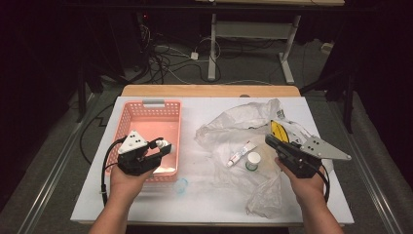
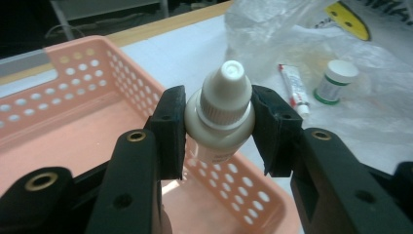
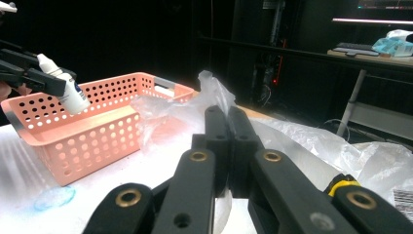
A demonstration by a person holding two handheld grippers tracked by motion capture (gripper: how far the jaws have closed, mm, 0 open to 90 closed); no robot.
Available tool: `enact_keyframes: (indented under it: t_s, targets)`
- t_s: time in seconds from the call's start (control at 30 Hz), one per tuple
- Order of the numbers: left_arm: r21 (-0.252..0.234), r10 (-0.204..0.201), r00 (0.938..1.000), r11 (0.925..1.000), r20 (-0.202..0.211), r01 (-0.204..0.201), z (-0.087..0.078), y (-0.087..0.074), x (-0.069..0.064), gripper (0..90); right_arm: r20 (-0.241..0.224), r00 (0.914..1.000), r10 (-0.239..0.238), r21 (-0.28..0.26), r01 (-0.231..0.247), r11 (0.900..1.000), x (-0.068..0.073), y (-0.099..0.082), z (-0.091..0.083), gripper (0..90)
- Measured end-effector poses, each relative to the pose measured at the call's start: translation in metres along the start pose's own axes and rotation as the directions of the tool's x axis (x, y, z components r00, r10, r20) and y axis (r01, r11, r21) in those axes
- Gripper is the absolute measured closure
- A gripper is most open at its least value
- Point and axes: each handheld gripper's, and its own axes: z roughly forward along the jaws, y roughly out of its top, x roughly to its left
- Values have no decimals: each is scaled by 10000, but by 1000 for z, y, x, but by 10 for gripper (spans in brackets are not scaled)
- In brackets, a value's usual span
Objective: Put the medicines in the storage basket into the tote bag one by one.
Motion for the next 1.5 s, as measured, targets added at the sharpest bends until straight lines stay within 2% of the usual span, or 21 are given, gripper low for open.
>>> enact_keyframes:
  t_s: [0.2, 0.43, 0.53, 0.7, 0.77, 0.9, 1.03, 1.17, 1.37, 1.5]
  targets:
    - [-51, 263, 9991, 9996, 345, -261, 7, 4, -16, 578, -10, 10000, -11, -77, 11, 10000, 0, 2, -2, 900]
    - [-26, 749, 9935, 9972, 852, -750, 25, 14, -46, 578, -52, 10000, -37, -79, 36, 10000, 1, 2, -2, 900]
    - [9, 933, 9887, 9956, 1173, -940, 38, 18, -60, 578, -47, 10000, -39, -73, 39, 10000, 2, 2, -1, 900]
    - [377, 1370, 9768, 9887, 1648, -1450, 68, 19, -84, 578, -40, 10000, -49, -71, 49, 10000, 2, 2, -1, 900]
    - [619, 1401, 9765, 9865, 1638, -1519, 81, 18, -90, 578, -24, 10000, -3, -84, 3, 10000, 1, 2, -1, 900]
    - [820, 1392, 9740, 9844, 1785, -1557, 104, 15, -97, 578, -36, 10000, -9, -71, 9, 10000, 2, 2, 0, 900]
    - [935, 1131, 9733, 9866, 1995, -1338, 128, 13, -102, 578, -59, 10000, -13, -84, 12, 10000, 2, 2, 0, 900]
    - [1119, 1066, 9725, 9849, 2071, -1318, 150, 12, -106, 578, -54, 10000, -33, -101, 32, 9999, 1, 2, -1, 900]
    - [1146, 929, 9732, 9863, 2103, -1189, 173, 12, -110, 579, -22, 10000, 37, -157, -37, 9999, -1, 3, -3, 900]
    - [1276, 918, 9740, 9846, 2069, -1199, 184, 14, -111, 578, 5, 10000, 69, -231, -69, 9997, -2, 3, -4, 900]
